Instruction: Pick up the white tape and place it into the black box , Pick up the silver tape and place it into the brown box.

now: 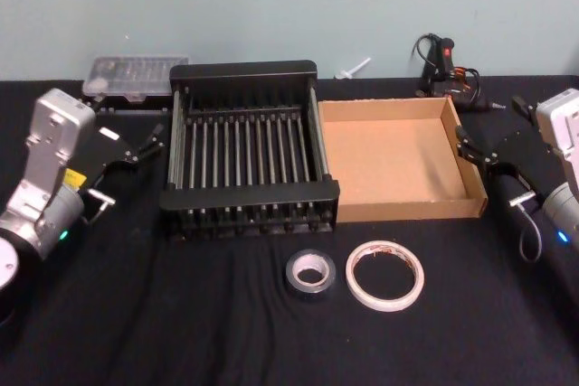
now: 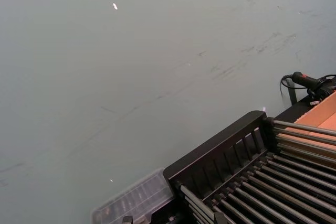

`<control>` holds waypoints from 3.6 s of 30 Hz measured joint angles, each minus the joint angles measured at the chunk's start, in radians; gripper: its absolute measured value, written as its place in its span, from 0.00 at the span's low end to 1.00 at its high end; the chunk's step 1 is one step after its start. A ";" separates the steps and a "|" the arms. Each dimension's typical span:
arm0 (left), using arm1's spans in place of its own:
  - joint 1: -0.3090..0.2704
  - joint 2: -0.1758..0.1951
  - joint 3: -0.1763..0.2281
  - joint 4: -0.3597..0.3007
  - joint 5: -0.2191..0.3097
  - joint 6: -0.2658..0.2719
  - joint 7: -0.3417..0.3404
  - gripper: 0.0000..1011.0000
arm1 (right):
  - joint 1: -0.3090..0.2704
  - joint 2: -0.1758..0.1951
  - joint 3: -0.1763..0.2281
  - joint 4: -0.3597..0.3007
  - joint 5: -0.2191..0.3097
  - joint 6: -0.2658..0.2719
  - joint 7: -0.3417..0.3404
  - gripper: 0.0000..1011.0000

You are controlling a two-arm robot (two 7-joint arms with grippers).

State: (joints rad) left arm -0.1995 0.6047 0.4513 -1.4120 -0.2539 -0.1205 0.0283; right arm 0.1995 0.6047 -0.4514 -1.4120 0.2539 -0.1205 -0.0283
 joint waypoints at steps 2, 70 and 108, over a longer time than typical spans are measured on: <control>0.000 0.000 0.000 0.000 0.000 0.000 0.000 0.99 | 0.000 0.000 0.000 0.000 0.000 0.000 0.000 0.99; 0.000 0.000 0.000 0.000 0.000 0.000 0.000 0.99 | -0.024 -0.010 0.037 -0.023 0.002 -0.002 0.038 0.99; 0.000 0.000 0.000 0.000 0.000 0.000 0.000 0.99 | -0.282 0.024 0.152 -0.314 0.080 0.092 0.150 0.99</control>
State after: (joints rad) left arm -0.1995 0.6047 0.4514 -1.4120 -0.2539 -0.1205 0.0283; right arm -0.0821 0.6283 -0.2999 -1.7261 0.3340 -0.0290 0.1216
